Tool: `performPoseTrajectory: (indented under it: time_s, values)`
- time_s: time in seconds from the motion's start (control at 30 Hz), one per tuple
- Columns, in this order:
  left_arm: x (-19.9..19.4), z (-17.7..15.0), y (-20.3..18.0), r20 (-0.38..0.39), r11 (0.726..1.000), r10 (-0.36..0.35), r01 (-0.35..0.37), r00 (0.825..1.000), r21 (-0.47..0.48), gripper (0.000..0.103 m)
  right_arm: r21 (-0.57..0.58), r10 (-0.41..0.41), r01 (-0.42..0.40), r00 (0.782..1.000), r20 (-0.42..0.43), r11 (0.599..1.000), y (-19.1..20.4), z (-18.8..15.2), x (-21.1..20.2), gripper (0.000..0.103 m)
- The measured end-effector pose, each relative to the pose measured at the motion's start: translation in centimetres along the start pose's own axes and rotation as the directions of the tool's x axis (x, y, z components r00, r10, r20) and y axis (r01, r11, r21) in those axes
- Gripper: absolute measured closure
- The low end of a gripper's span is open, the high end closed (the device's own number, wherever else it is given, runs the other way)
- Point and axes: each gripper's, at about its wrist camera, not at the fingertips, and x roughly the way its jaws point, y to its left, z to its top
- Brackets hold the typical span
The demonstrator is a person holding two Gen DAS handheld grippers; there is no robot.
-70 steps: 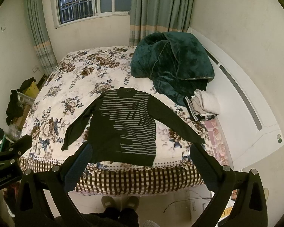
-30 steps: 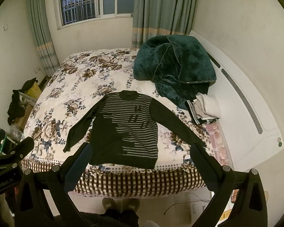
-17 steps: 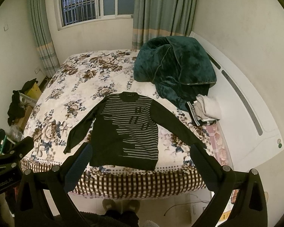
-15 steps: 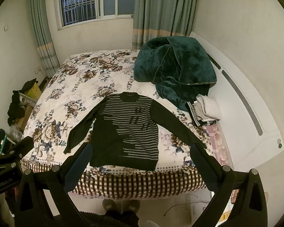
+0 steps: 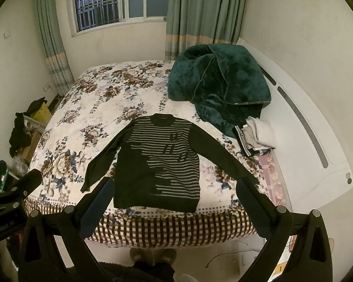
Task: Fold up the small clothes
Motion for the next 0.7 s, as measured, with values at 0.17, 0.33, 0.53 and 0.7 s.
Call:
performPoseTrajectory:
  time_s: [0.17,0.33,0.53,0.7]
  values:
    - [4.4,0.7,0.3,0.013,1.0,-0.011,0.011,1.0,0.004,0.0,0.088,-0.01,0.015,0.998,-0.061,0.996,-0.3,0.2,4.8,0.0]
    - [11.7,1.4,-1.2,0.001,0.999,0.027,-0.027,1.0,0.018,0.0,0.283,-0.071,0.111,0.987,-0.146,0.953,-6.0,-2.0,12.4,0.0]
    - [22.5,1.4,-5.1,-0.132,0.995,0.094,-0.09,0.987,0.036,0.0,0.55,-0.067,0.24,0.946,-0.316,0.8,-19.0,-8.0,24.2,0.004]
    - [31.1,1.2,-8.6,-0.25,0.986,0.163,-0.151,0.955,0.065,0.0,0.744,0.06,0.282,0.916,-0.396,0.605,-30.7,-14.7,36.0,0.043]
